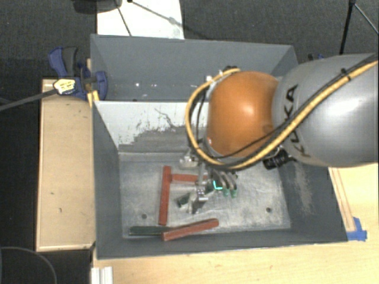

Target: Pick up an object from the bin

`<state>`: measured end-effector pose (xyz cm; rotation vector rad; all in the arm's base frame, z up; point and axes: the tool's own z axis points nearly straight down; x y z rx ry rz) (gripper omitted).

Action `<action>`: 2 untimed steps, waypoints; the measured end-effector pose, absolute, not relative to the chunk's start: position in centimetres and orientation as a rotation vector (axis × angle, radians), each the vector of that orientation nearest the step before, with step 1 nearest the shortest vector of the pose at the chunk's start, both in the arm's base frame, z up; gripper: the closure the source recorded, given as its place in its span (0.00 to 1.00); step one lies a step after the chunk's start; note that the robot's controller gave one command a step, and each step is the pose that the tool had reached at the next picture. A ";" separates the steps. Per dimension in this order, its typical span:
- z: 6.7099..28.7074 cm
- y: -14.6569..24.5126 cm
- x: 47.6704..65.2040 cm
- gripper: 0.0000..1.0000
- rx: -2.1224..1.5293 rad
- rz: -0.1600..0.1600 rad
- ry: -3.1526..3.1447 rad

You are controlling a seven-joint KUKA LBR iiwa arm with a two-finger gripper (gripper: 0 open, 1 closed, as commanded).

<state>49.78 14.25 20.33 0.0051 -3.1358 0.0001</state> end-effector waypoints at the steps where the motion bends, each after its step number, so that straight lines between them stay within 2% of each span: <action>1: 20.7 14.2 50.0 0.00 -0.002 -0.002 -3.144; 2: 15.5 14.2 50.4 0.00 -0.032 -0.005 -3.150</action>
Offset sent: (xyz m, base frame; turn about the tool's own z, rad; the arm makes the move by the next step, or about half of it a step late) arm 0.0081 -0.0012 -0.1333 0.0641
